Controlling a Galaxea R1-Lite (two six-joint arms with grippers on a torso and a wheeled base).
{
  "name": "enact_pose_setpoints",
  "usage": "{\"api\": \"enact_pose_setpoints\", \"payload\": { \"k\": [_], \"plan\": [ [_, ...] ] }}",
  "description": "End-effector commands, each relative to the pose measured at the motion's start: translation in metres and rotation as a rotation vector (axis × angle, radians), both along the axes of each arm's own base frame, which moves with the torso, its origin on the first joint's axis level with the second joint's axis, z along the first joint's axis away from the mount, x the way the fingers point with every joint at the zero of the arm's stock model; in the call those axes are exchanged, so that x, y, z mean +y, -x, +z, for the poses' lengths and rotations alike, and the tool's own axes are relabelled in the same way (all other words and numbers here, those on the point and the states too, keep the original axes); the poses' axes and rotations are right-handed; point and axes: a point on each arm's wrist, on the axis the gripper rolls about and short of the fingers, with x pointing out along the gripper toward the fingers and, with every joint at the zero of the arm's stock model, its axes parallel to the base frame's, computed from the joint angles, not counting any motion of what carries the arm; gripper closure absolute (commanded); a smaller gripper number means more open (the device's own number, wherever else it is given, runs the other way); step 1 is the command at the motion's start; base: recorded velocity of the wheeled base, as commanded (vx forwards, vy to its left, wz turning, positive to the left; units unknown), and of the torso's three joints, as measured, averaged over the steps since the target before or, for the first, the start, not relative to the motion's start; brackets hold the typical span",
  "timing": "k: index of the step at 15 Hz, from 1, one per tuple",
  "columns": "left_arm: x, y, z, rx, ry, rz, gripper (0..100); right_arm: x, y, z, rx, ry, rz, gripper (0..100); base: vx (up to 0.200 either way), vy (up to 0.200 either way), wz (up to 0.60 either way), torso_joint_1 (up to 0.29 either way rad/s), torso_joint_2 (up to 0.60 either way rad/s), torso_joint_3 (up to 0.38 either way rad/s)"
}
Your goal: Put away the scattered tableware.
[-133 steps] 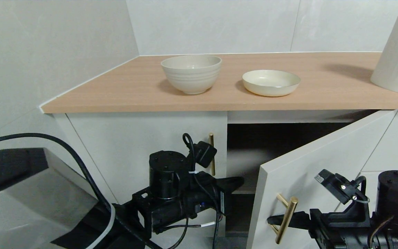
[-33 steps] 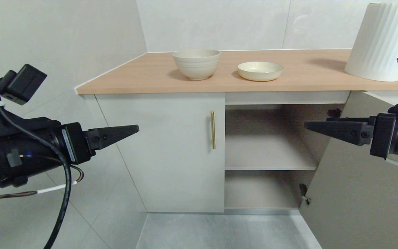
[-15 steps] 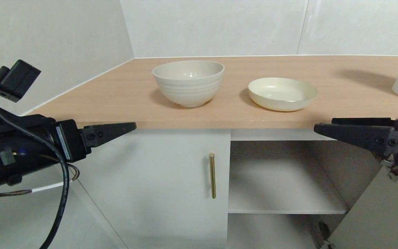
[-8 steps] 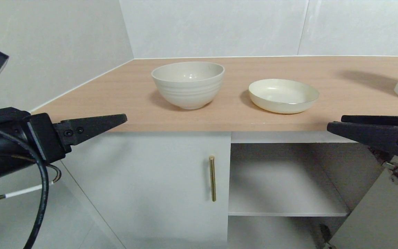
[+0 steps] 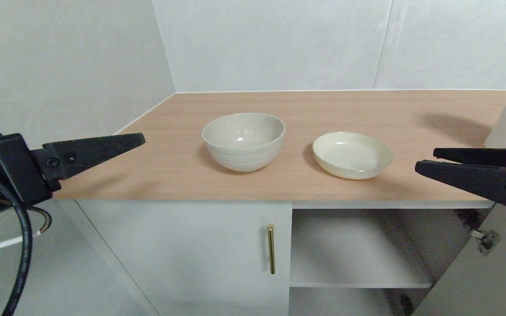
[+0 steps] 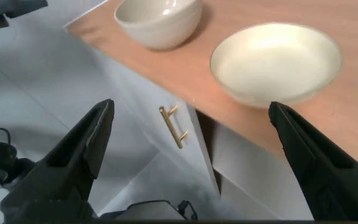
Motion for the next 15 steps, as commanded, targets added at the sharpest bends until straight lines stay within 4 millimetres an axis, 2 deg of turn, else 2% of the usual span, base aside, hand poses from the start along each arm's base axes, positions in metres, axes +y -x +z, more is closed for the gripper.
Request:
{"api": "enact_pose_setpoints", "payload": {
  "k": [1, 6, 7, 8, 9, 10, 11, 13, 15],
  "plan": [
    [-0.003, -0.007, -0.003, 0.021, -0.008, 0.0, 0, 0.002, -0.004, -0.003, 0.015, 0.009, 0.001, 0, 0.0, 0.0, 0.0, 0.163, -0.48, -0.31],
    [-0.019, -0.024, -0.005, 0.054, -0.024, -0.049, 0, 0.008, -0.015, -0.007, 0.022, 0.011, -0.004, 0, 0.0, 0.0, 0.0, 0.161, -0.44, -0.282],
    [-0.026, -0.031, 0.0, 0.047, -0.023, -0.067, 0, 0.011, -0.023, -0.008, 0.025, 0.014, -0.015, 0, 0.0, 0.0, 0.0, 0.076, -0.18, -0.115],
    [-0.034, -0.048, 0.005, 0.054, -0.024, -0.064, 0, 0.015, -0.038, -0.009, 0.042, 0.02, -0.048, 0, 0.0, 0.0, 0.0, 0.046, -0.1, -0.071],
    [-0.035, -0.05, 0.005, 0.058, -0.026, -0.063, 0, 0.015, -0.04, -0.009, 0.046, 0.023, -0.055, 0, 0.0, 0.0, 0.0, 0.027, -0.06, -0.036],
    [-0.042, -0.07, -0.008, 0.121, -0.065, -0.007, 0, 0.019, -0.06, -0.011, 0.087, 0.055, -0.161, 0, 0.0, 0.0, 0.0, 0.0, 0.0, 0.0],
    [-0.046, -0.08, -0.015, 0.142, -0.086, 0.047, 0, 0.022, -0.069, -0.011, 0.134, 0.078, -0.248, 0, 0.0, 0.0, 0.0, 0.0, 0.0, 0.0],
    [-0.048, -0.088, -0.017, 0.151, -0.101, 0.097, 0, 0.025, -0.076, -0.011, 0.173, 0.108, -0.331, 0, 0.0, 0.0, 0.0, 0.0, 0.0, 0.0],
    [-0.057, -0.113, -0.029, 0.227, -0.166, 0.191, 0, 0.03, -0.09, -0.02, 0.193, 0.159, -0.448, 0, 0.0, 0.0, 0.0, 0.0, 0.0, 0.0]
  ]
}}
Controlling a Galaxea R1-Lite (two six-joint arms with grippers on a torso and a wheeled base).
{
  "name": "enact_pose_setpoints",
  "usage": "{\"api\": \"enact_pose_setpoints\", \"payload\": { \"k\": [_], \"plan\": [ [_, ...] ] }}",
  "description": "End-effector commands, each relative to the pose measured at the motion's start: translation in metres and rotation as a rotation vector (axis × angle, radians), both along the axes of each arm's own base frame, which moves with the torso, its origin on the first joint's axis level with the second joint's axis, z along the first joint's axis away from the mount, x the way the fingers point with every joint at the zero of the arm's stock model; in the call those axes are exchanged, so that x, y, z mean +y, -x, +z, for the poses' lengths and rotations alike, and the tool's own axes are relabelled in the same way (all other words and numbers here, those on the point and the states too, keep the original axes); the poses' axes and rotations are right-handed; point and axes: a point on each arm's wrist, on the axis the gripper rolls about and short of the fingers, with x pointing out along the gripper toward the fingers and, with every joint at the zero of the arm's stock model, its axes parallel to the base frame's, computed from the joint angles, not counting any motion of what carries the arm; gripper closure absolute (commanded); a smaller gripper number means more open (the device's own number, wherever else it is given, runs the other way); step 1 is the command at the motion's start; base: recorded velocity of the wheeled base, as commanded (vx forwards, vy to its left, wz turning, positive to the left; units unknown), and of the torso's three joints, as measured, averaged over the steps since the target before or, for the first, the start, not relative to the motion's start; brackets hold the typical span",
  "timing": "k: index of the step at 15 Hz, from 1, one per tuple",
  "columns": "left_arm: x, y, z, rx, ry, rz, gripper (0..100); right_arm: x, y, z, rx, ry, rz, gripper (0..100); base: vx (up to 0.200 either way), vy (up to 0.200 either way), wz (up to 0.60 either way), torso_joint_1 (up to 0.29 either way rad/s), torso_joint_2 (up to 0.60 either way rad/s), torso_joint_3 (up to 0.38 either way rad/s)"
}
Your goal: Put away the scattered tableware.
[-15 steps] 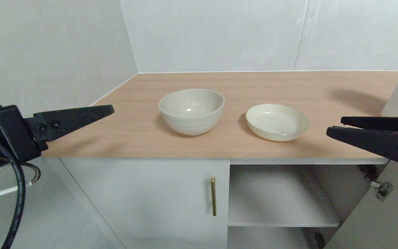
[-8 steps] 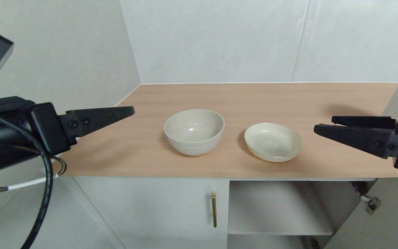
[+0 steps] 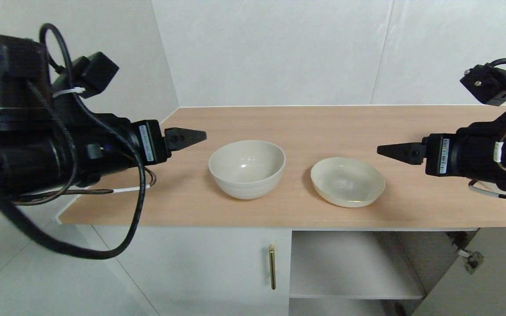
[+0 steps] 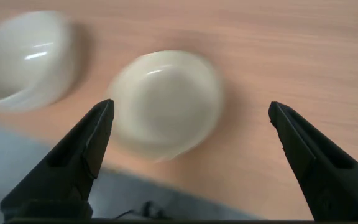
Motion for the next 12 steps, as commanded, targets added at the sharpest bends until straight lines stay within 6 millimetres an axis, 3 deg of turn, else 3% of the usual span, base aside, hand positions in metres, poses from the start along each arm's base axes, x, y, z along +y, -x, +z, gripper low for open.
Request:
{"api": "enact_pose_setpoints", "payload": {
  "k": [1, 5, 10, 11, 12],
  "plan": [
    [-0.013, -0.032, -0.024, 0.088, -0.059, 0.053, 0, 0.008, -0.016, -0.011, 0.038, 0.028, -0.022, 0, 0.0, 0.0, 0.0, 0.0, 0.0, 0.0],
    [-0.022, -0.05, -0.044, 0.14, -0.081, 0.059, 0, 0.011, -0.013, -0.013, 0.044, 0.032, -0.012, 0, 0.0, 0.0, 0.0, 0.0, 0.0, 0.0],
    [-0.037, -0.053, -0.053, 0.163, -0.076, 0.025, 0, 0.011, -0.013, -0.014, 0.046, 0.031, -0.011, 0, 0.0, 0.0, 0.0, 0.0, 0.0, 0.0],
    [-0.04, -0.055, -0.055, 0.158, -0.072, 0.021, 100, 0.011, -0.013, -0.014, 0.046, 0.031, -0.011, 0, 0.0, 0.0, 0.0, 0.0, 0.0, 0.0],
    [-0.041, -0.056, -0.057, 0.159, -0.073, 0.017, 100, 0.011, -0.013, -0.014, 0.046, 0.033, -0.01, 0, 0.0, 0.0, 0.0, 0.0, 0.0, 0.0]
  ]
}}
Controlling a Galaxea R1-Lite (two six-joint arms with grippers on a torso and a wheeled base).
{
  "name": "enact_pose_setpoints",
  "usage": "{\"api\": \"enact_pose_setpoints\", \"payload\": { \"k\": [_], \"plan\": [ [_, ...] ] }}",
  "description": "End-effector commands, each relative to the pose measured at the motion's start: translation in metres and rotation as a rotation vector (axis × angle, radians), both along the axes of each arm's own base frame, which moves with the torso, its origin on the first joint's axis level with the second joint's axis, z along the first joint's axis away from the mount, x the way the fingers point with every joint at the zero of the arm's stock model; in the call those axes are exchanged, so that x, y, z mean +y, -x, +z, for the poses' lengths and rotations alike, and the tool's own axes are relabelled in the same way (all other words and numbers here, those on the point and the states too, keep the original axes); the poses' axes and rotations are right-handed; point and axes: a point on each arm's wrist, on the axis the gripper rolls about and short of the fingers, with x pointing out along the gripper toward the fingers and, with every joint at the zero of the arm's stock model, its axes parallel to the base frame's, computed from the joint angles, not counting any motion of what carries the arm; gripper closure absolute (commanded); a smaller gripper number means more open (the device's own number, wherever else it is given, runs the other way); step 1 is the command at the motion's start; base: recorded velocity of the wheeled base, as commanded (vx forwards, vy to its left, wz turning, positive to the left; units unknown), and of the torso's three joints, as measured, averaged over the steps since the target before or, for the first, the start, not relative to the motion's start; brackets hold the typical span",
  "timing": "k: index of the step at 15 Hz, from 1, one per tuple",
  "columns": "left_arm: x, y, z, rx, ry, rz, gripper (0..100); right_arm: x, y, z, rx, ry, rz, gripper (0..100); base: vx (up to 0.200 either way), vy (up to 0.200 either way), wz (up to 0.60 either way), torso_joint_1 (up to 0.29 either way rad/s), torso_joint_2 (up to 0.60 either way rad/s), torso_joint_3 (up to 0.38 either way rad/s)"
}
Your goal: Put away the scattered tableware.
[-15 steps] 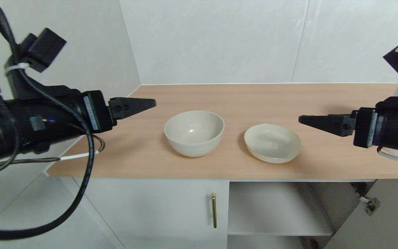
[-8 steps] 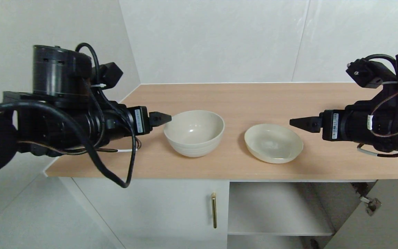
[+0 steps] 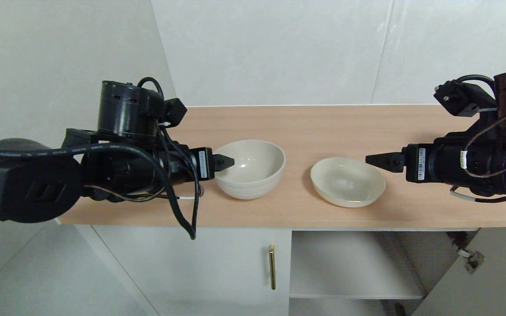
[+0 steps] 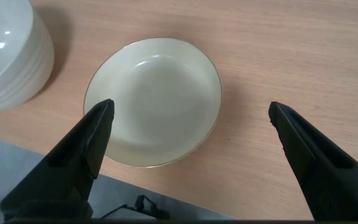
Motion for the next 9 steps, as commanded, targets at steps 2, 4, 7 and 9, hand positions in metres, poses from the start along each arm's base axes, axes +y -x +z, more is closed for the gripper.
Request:
{"api": "enact_pose_setpoints", "payload": {
  "k": [2, 4, 7, 9],
  "plan": [
    [-0.004, -0.002, -0.004, 0.008, 0.005, -0.006, 100, 0.0, 0.0, 0.0, 0.0, 0.0, 0.001, 0, 0.0, 0.0, 0.0, 0.0, 0.0, 0.0],
    [-0.005, 0.003, 0.004, -0.011, 0.045, -0.004, 100, 0.001, -0.001, -0.001, 0.002, 0.002, 0.001, 0, 0.0, 0.0, 0.0, 0.0, 0.0, 0.0],
    [0.0, 0.019, 0.022, -0.058, 0.078, -0.013, 100, 0.002, -0.004, -0.004, 0.014, 0.01, -0.002, 0, 0.0, 0.0, 0.0, 0.0, 0.0, 0.0],
    [0.005, 0.03, 0.03, -0.082, 0.091, -0.015, 100, 0.004, -0.008, -0.008, 0.029, 0.017, -0.005, 0, 0.0, 0.0, 0.0, 0.0, 0.0, 0.0]
  ]
}}
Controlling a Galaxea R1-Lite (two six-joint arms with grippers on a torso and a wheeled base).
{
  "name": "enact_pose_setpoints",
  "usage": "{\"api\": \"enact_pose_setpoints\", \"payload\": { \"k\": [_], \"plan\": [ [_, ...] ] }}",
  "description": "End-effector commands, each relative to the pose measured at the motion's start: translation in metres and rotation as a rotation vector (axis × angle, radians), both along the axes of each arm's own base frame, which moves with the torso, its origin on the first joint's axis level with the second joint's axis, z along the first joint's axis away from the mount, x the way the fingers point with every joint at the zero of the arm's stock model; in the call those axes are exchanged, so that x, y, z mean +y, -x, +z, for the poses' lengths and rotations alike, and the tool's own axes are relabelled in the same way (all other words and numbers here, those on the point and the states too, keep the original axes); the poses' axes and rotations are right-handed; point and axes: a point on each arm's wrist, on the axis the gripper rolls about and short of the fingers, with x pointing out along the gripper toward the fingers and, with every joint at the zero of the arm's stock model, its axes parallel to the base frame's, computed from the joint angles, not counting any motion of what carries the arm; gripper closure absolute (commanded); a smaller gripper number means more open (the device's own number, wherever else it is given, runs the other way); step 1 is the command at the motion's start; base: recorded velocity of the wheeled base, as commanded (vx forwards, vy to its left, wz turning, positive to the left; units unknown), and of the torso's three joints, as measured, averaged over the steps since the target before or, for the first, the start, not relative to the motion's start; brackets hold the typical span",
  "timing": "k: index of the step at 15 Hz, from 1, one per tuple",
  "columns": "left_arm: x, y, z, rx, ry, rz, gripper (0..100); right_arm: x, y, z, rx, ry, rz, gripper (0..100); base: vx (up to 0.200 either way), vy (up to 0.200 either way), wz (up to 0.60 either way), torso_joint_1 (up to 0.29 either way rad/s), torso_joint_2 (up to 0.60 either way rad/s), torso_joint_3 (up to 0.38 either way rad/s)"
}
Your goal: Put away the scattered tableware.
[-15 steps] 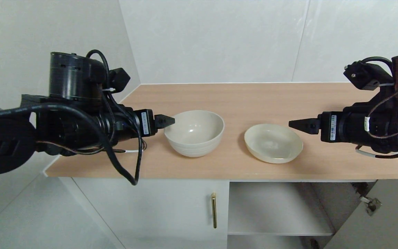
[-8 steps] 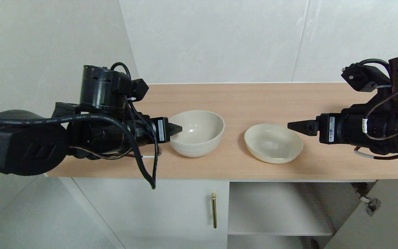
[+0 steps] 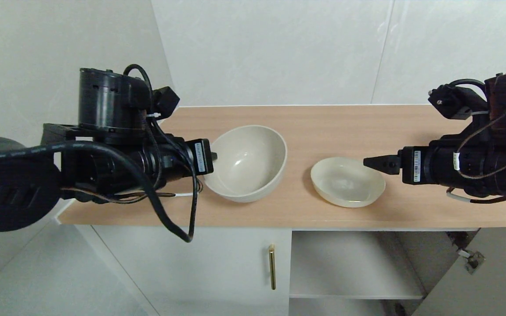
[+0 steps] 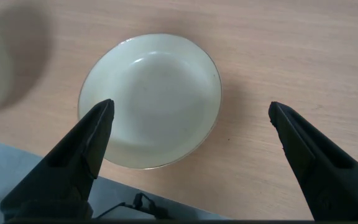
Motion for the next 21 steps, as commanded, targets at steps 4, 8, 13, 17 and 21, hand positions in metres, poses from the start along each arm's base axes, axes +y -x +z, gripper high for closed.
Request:
{"api": "enact_pose_setpoints", "payload": {
  "k": [4, 8, 13, 17, 21],
  "plan": [
    [0.019, 0.042, 0.032, -0.096, 0.059, -0.035, 100, 0.011, -0.023, -0.025, 0.067, 0.064, -0.052, 0, 0.0, 0.0, 0.0, 0.0, 0.0, 0.0],
    [0.021, 0.05, 0.036, -0.109, 0.074, -0.061, 100, 0.015, -0.04, -0.046, 0.121, 0.094, -0.067, 0, 0.0, 0.0, 0.0, 0.0, 0.0, 0.0],
    [0.022, 0.052, 0.038, -0.115, 0.079, -0.062, 100, 0.019, -0.049, -0.055, 0.13, 0.072, -0.081, 100, 0.0, 0.0, 0.0, 0.0, 0.0, 0.0],
    [0.025, 0.058, 0.03, -0.092, 0.073, -0.075, 100, 0.018, -0.047, -0.05, 0.117, 0.053, -0.084, 100, 0.0, 0.0, 0.0, 0.0, 0.0, 0.0],
    [0.035, 0.075, 0.025, -0.086, 0.075, -0.095, 100, 0.005, -0.022, -0.016, 0.028, -0.019, -0.084, 100, 0.0, 0.0, 0.0, 0.0, 0.0, 0.0]
  ]
}}
